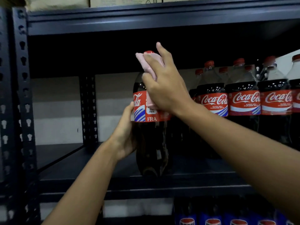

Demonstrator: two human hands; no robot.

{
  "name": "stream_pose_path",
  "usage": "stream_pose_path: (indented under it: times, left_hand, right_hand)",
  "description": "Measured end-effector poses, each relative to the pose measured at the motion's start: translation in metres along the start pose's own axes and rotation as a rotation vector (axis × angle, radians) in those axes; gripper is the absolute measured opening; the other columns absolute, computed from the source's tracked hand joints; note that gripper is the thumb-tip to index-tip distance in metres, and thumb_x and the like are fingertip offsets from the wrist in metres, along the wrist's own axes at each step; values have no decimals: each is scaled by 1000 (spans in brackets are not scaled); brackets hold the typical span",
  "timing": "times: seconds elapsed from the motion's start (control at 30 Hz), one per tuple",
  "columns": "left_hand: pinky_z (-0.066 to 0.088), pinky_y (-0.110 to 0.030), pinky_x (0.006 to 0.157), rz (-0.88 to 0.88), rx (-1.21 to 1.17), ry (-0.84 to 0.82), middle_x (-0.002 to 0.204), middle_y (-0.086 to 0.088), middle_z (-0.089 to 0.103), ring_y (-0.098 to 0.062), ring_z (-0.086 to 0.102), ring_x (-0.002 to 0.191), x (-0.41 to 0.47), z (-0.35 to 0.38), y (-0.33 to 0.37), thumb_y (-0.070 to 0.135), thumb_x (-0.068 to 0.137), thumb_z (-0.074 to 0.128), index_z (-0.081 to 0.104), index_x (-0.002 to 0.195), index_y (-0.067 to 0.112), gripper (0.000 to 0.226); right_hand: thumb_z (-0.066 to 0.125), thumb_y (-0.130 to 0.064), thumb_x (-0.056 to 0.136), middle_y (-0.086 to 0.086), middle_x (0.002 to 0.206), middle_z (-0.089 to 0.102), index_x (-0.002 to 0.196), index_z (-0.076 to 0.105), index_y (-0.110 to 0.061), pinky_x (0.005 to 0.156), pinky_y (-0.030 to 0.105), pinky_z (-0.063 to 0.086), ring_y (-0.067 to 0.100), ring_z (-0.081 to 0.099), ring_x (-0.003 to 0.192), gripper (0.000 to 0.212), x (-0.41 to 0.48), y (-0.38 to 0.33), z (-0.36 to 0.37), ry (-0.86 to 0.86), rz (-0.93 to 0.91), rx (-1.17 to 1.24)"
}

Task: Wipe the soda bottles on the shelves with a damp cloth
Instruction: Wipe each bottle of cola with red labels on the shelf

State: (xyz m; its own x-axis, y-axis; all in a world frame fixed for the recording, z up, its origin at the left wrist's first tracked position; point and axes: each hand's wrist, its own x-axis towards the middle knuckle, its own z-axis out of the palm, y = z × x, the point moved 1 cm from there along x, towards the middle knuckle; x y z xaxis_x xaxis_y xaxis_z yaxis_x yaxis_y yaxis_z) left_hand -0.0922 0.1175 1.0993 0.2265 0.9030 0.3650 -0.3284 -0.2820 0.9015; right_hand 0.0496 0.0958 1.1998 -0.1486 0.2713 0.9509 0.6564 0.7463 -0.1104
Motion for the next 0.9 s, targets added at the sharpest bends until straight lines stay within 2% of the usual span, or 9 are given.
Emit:
stream_pose_path:
  times: [0.13, 0.27, 0.37, 0.47, 0.5, 0.6, 0.67, 0.8, 0.9]
  left_hand:
    - [56, -46, 103, 151, 47, 25, 123, -15, 77, -28, 72, 119, -16, 22, 1, 78, 100, 33, 71, 133, 17, 79]
    - [60, -31, 95, 285, 105, 98, 119, 7, 79, -9, 72, 116, -11, 29, -14, 66, 108, 22, 71, 122, 41, 57]
    - [63, -30, 80, 243, -19, 71, 106, -3, 79, -17, 77, 99, -5, 23, -12, 64, 108, 25, 71, 116, 21, 64]
    - [64, -32, 61, 173, -139, 55, 79, -10, 75, -18, 75, 67, -1, 22, -6, 64, 104, 32, 76, 86, 6, 75]
    - [65, -33, 64, 160, -156, 38, 81, -10, 75, -18, 75, 69, 0, 18, -8, 65, 102, 34, 79, 82, 7, 76]
    - [65, -34, 80, 142, -32, 43, 111, -10, 78, -22, 77, 100, -3, 13, -9, 66, 104, 31, 79, 113, 16, 71]
    - [64, -35, 83, 118, 49, 74, 119, -7, 79, -19, 76, 107, -6, 10, -6, 66, 107, 27, 81, 118, 23, 70]
    - [52, -51, 110, 23, 71, 62, 133, -20, 71, -32, 70, 117, -9, 1, 2, 78, 97, 43, 75, 130, 13, 80]
    - [50, -53, 112, 50, 113, 96, 128, -21, 73, -36, 69, 123, -17, 5, 2, 88, 92, 33, 78, 124, 11, 94]
  right_hand:
    - [52, -41, 89, -1, 169, 24, 157, 41, -26, 121, 51, 27, 21, 21, 155, 69, -17, -9, 10, 12, -9, -34]
    - [38, -37, 99, 4, 173, 7, 163, 25, -23, 125, 54, 14, 29, -4, 159, 67, -80, -14, 29, 59, -82, -223]
    - [25, -35, 105, 11, 172, -3, 165, 15, -19, 124, 61, 13, 37, -10, 158, 62, -144, -14, 45, -35, -156, -370]
    - [35, -34, 104, 11, 172, 5, 163, 24, -19, 122, 64, 20, 40, -3, 158, 63, -182, -6, 51, -102, -260, -399]
    - [36, -34, 103, 10, 172, 7, 163, 26, -20, 122, 64, 19, 39, -2, 158, 62, -182, -3, 49, -111, -286, -403]
    - [31, -32, 103, 11, 172, 6, 163, 26, -20, 125, 60, 11, 35, -6, 158, 61, -141, -5, 41, -89, -294, -411]
    - [24, -38, 103, 6, 173, 3, 164, 21, -24, 125, 57, 5, 31, -6, 159, 63, -93, -6, 32, -39, -195, -376]
    - [40, -41, 100, 1, 172, 12, 161, 29, -28, 124, 55, 16, 23, 14, 157, 63, -12, -3, 5, -41, 4, -146]
    - [45, -41, 98, 2, 171, 18, 159, 36, -26, 123, 51, 20, 25, 16, 157, 64, -4, -4, 8, -53, -42, -152]
